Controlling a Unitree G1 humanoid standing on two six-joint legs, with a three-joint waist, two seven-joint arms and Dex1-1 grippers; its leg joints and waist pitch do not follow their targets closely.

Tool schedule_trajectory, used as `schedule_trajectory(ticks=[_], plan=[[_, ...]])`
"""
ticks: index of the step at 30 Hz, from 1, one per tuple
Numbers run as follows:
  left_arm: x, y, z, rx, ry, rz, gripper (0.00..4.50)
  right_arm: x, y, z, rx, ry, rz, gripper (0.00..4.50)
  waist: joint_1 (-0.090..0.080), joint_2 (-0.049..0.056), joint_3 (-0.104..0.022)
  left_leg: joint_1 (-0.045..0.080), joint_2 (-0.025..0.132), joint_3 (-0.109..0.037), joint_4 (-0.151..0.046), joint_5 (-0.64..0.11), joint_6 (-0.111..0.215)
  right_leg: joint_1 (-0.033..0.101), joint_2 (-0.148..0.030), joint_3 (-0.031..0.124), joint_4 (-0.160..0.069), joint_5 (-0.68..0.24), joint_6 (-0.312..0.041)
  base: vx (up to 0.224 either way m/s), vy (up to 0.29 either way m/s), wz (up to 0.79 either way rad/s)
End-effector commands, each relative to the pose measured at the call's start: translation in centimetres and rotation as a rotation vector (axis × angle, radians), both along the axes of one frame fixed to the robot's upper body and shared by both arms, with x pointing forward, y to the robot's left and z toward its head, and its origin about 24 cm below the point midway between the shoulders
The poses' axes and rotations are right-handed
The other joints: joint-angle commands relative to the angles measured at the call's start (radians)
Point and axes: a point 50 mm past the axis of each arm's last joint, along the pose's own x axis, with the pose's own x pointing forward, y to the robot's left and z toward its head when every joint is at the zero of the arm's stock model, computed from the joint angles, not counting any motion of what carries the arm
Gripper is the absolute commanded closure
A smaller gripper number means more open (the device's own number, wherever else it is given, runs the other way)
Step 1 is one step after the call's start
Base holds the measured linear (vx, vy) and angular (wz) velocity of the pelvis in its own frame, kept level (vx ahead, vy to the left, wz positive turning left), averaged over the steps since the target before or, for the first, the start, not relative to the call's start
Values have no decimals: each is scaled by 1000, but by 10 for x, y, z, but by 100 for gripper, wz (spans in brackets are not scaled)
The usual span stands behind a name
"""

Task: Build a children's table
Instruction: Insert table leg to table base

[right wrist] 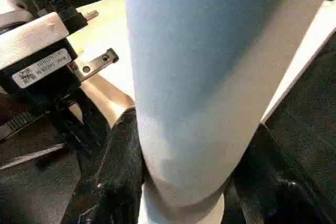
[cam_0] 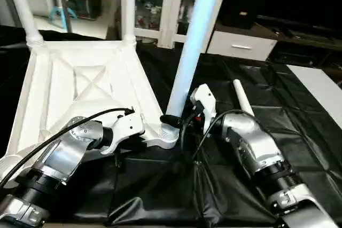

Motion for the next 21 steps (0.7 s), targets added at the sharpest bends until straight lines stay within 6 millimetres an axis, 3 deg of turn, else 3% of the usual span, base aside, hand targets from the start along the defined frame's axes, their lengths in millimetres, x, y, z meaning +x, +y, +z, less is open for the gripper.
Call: schedule_trajectory(ticks=[1, 7, 10, 18, 21], plan=[[-7, -18, -2, -49, 24, -101, 450, -16, -31, -63, -223, 218, -147, 266, -16, 37, -15, 31, 57, -56, -113, -702, -135, -26, -47, 16, -96, -506, -98, 0, 0, 0], [-7, -17, -2, -47, 30, -101, 450, -12, -29, -60, -216, 173, -165, 266, -27, 39, -14, 34, 55, -55, -118, -728, -130, -28, -44, 14, -101, -464, -108, 0, 0, 0], [-7, -17, -2, -47, 33, -102, 450, -12, -28, -59, -213, 170, -167, 266, -26, 36, -11, 39, 54, -52, -116, -736, -122, -35, -46, 18, -107, -490, -105, 0, 0, 0], [-8, -17, -2, -51, 30, -95, 450, -9, -28, -60, -206, 163, -186, 266, -25, 33, -9, 39, 55, -52, -116, -734, -116, -38, -49, 19, -110, -516, -99, 0, 0, 0], [-6, -25, 0, -70, 2, -66, 450, -4, -29, -59, -193, 154, -276, 266, -26, 34, -7, 41, 56, -53, -118, -755, -121, -42, -48, 19, -113, -543, -92, 0, 0, 0]])
